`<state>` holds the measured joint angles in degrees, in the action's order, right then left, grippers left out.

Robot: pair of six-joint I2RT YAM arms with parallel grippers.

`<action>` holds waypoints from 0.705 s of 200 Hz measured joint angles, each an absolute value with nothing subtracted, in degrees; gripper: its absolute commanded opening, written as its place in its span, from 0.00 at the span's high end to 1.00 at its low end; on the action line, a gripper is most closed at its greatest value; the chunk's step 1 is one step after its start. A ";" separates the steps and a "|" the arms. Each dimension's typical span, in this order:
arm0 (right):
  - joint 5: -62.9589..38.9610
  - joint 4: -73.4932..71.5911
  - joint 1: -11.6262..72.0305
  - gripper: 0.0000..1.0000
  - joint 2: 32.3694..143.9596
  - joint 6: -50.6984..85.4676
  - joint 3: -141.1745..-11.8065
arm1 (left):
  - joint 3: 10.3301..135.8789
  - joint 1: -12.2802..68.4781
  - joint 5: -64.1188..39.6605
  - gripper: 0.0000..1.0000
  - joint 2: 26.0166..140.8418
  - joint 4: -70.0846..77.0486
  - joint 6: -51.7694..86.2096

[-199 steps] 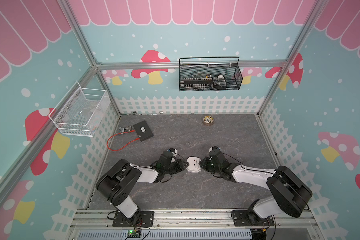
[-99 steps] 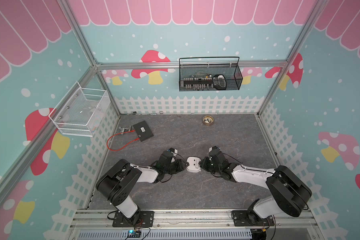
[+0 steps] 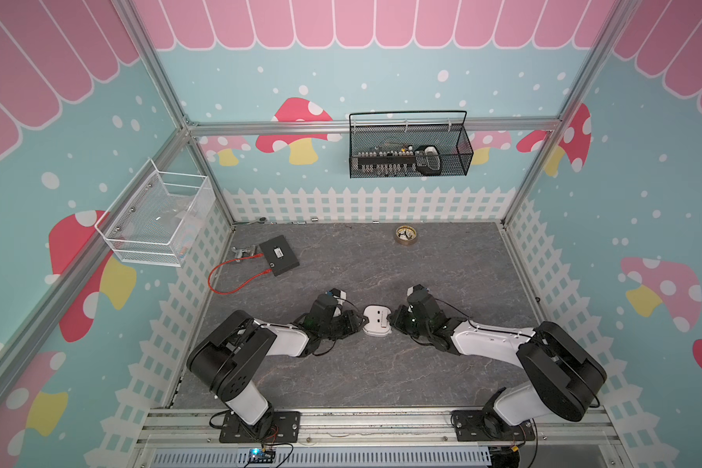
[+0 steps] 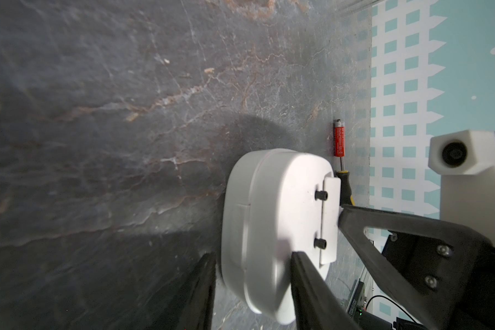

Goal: Remove the battery from the alarm
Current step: Install the cover on the alarm.

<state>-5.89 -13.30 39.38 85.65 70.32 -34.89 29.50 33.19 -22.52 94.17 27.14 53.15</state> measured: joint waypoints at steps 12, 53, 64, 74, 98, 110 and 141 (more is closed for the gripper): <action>-5.91 -13.28 39.38 0.95 85.65 70.30 -34.89 | 29.50 33.19 -22.52 0.54 94.17 27.11 53.15; -5.91 -11.70 39.38 1.00 85.65 69.60 -35.68 | 29.50 33.19 -22.52 0.54 94.17 27.14 53.15; -5.96 -11.14 39.38 1.00 85.65 69.25 -36.01 | 29.50 33.19 -22.52 0.55 94.17 27.14 53.15; -6.09 -10.57 39.38 1.00 85.65 69.04 -36.27 | 29.50 33.19 -22.52 0.54 94.17 27.14 53.15; -6.46 -10.07 39.35 1.00 85.93 68.55 -36.56 | 29.50 33.19 -22.52 0.54 94.17 27.16 53.15; -6.48 -9.85 39.38 1.00 86.02 68.34 -36.64 | 29.50 33.19 -22.52 0.54 94.17 27.16 53.15; -6.50 -9.39 39.38 1.00 86.17 67.92 -36.88 | 29.50 33.19 -22.52 0.54 94.17 27.16 53.15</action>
<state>-6.50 -9.39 39.38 86.17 67.92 -36.88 29.50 33.19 -22.52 94.17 27.16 53.15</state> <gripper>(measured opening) 0.047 0.455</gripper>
